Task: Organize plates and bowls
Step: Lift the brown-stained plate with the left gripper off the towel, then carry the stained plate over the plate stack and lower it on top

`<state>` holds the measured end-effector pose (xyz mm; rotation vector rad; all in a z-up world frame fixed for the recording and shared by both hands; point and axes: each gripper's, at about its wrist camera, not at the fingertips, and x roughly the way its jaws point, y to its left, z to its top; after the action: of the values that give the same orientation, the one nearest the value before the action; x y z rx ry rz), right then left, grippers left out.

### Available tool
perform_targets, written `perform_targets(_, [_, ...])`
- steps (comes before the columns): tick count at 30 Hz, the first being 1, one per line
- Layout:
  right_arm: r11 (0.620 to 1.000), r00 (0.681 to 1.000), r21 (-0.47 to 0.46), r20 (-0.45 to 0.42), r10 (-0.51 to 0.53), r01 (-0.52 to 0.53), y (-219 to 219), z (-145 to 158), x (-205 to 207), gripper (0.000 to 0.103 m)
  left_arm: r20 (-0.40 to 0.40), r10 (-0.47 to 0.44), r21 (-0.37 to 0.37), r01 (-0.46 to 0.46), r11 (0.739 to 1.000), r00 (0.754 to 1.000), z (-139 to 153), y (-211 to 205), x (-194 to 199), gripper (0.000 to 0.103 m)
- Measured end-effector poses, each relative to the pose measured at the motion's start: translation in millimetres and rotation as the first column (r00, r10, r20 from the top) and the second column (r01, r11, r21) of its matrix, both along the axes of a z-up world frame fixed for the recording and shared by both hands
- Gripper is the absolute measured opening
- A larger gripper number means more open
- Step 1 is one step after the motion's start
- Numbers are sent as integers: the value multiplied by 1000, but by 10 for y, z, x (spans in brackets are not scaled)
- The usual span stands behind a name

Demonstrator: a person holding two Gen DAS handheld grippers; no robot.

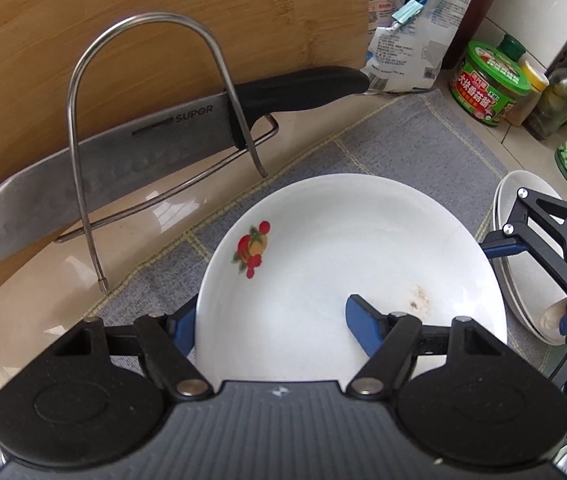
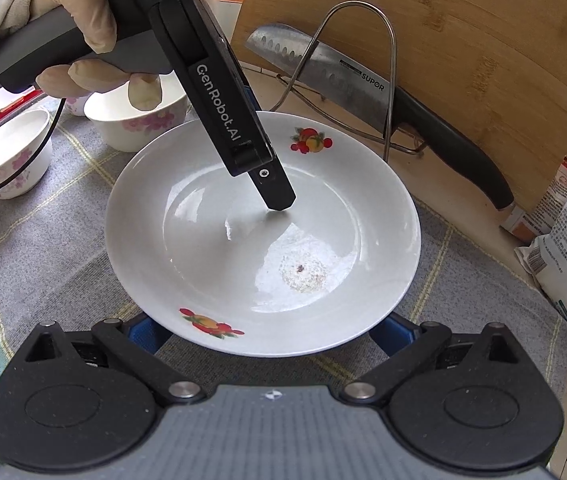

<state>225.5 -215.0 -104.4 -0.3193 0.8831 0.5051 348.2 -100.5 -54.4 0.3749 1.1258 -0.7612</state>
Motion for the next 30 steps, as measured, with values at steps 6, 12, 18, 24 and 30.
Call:
perform_targets(6, [1000,1000,7,13,-24,24,-31,65,-96,103,19,-18,1,18,1000,1000,90,-60,-115,73])
perform_targets(12, [999,998,3,29,-51,50,-87,132,-219,103,39,-48,-1,48,999,998,157,-183,-218,73])
perform_targets(18, [996,995,-5,47,-84,84,-147,204,-356,103,56,-81,-9,82,997,995,224,-311,-313,73])
perform_targets(24, [992,990,-7,62,-125,126,-254,291,-520,103,75,-115,-14,117,993,990,259,-475,-444,73])
perform_targets(30, [985,983,-9,75,-169,170,-353,348,-676,103,89,-150,-16,152,988,985,285,-649,-570,73])
